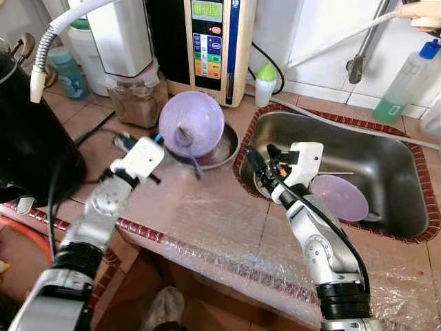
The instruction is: Kitchen organization
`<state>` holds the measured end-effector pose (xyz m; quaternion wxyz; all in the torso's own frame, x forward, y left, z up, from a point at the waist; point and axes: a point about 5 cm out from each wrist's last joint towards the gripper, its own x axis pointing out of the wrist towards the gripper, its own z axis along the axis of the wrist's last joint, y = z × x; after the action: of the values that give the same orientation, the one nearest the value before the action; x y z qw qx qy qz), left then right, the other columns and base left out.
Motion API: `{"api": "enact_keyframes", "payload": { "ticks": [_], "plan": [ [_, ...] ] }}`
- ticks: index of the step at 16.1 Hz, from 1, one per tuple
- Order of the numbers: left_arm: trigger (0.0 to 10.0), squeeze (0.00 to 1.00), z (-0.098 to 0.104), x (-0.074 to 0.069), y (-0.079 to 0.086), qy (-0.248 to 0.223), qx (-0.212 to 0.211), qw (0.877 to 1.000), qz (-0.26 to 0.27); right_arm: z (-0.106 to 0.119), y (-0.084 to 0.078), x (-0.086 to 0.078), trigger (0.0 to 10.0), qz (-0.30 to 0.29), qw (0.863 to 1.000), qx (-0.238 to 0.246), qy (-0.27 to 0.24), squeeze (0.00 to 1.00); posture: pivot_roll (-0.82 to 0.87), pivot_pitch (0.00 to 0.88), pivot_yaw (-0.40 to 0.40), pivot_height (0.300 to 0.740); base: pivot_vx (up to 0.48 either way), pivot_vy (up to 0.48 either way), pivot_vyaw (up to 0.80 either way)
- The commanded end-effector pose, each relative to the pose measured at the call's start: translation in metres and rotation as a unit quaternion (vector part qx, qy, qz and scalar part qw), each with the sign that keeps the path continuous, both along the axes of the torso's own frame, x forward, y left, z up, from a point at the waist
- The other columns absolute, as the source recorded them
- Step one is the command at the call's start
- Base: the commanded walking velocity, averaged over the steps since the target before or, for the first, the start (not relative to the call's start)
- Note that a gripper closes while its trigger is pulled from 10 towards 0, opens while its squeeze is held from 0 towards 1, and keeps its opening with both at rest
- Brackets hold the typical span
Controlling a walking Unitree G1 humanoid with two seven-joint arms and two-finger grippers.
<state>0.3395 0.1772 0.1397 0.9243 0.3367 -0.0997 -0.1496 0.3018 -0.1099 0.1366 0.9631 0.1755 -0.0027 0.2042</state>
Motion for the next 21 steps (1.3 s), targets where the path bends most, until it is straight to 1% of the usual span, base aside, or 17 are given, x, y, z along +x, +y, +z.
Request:
{"api": "enact_keyframes", "payload": {
  "ticks": [1, 2, 4, 6, 8, 10, 11, 12, 14, 15, 17, 19, 20, 21],
  "plan": [
    [0.0, 0.00, 0.014, 0.002, -0.008, -0.035, 0.025, 0.999, -0.018, 0.011, 0.000, 0.001, 10.0, 0.012, 1.000, 0.020, -0.014, 0.00, 0.00, 0.000, 0.029, 0.740, 0.000, 0.000, 0.00],
    [0.0, 0.00, 0.017, 0.002, -0.011, -0.043, 0.028, 0.998, -0.023, 0.014, 0.002, 0.002, 10.0, 0.020, 0.999, 0.023, -0.018, 0.00, 0.00, 0.000, 0.029, 0.740, 0.000, 0.000, 0.00],
    [0.0, 0.00, 0.018, 0.001, -0.015, -0.045, 0.038, 0.998, -0.031, 0.015, 0.003, 0.004, 10.0, 0.022, 0.999, 0.025, -0.019, 0.00, 0.00, 0.000, 0.027, 0.740, 0.000, 0.000, 0.00],
    [0.0, 0.00, 0.016, -0.001, -0.022, -0.047, 0.048, 0.997, -0.045, 0.015, 0.003, 0.004, 10.0, 0.022, 0.999, 0.035, -0.015, 0.00, 0.01, 0.000, 0.025, 0.740, 0.000, 0.000, 0.00],
    [0.0, 0.00, 0.016, -0.005, -0.031, -0.056, 0.066, 0.994, -0.067, 0.015, 0.004, 0.005, 10.0, 0.026, 0.998, 0.048, -0.011, 0.00, 0.01, 0.000, 0.025, 0.740, 0.000, 0.000, 0.00],
    [0.0, 0.00, 0.014, -0.009, -0.044, -0.063, 0.086, 0.990, -0.097, 0.019, 0.008, 0.005, 10.0, 0.041, 0.996, 0.076, -0.006, 0.00, 0.01, 0.000, 0.027, 0.740, 0.000, 0.000, 0.00],
    [0.0, 0.00, 0.010, -0.014, -0.060, -0.070, 0.098, 0.984, -0.130, 0.026, 0.014, 0.007, 10.0, 0.066, 0.990, 0.124, 0.006, 0.00, 0.00, 0.000, 0.029, 0.740, 0.000, 0.000, 0.00],
    [0.0, 0.00, 0.009, -0.016, -0.067, -0.069, 0.100, 0.982, -0.142, 0.029, 0.017, 0.008, 10.0, 0.077, 0.987, 0.138, 0.008, 0.00, 0.00, 0.000, 0.030, 0.740, 0.000, 0.000, 0.00],
    [0.0, 0.00, 0.006, -0.018, -0.075, -0.067, 0.101, 0.980, -0.157, 0.033, 0.021, 0.010, 10.0, 0.091, 0.985, 0.146, 0.005, 0.00, 0.00, 0.000, 0.030, 0.740, 0.000, 0.000, 0.00],
    [0.0, 0.00, 0.004, -0.019, -0.082, -0.059, 0.089, 0.980, -0.166, 0.037, 0.026, 0.014, 10.0, 0.102, 0.983, 0.155, 0.003, 0.00, 0.00, 0.000, 0.030, 0.740, 0.000, 0.000, 0.00],
    [0.0, 0.00, 0.001, -0.019, -0.087, -0.051, 0.081, 0.981, -0.168, 0.041, 0.035, 0.018, 10.0, 0.121, 0.979, 0.163, 0.004, 0.00, 0.00, 0.000, 0.028, 0.740, 0.000, 0.000, 0.00],
    [0.0, 0.00, 0.003, -0.019, -0.090, -0.059, 0.071, 0.981, -0.169, 0.040, 0.040, 0.022, 10.0, 0.124, 0.980, 0.154, 0.006, 0.00, 0.01, 0.000, 0.021, 0.740, 0.000, 0.000, 0.00],
    [0.0, 0.00, 0.005, -0.020, -0.090, -0.065, 0.064, 0.981, -0.170, 0.040, 0.040, 0.022, 4.2, 0.123, 0.981, 0.151, 0.006, 0.00, 0.01, 0.000, 0.021, 0.740, 0.000, 0.000, 0.00],
    [0.0, 0.00, 0.007, -0.020, -0.091, -0.071, 0.064, 0.981, -0.171, 0.039, 0.041, 0.024, 0.4, 0.119, 0.982, 0.147, 0.011, 0.00, 0.01, 0.000, 0.019, 0.740, 0.000, 0.000, 0.00]
  ]
}}
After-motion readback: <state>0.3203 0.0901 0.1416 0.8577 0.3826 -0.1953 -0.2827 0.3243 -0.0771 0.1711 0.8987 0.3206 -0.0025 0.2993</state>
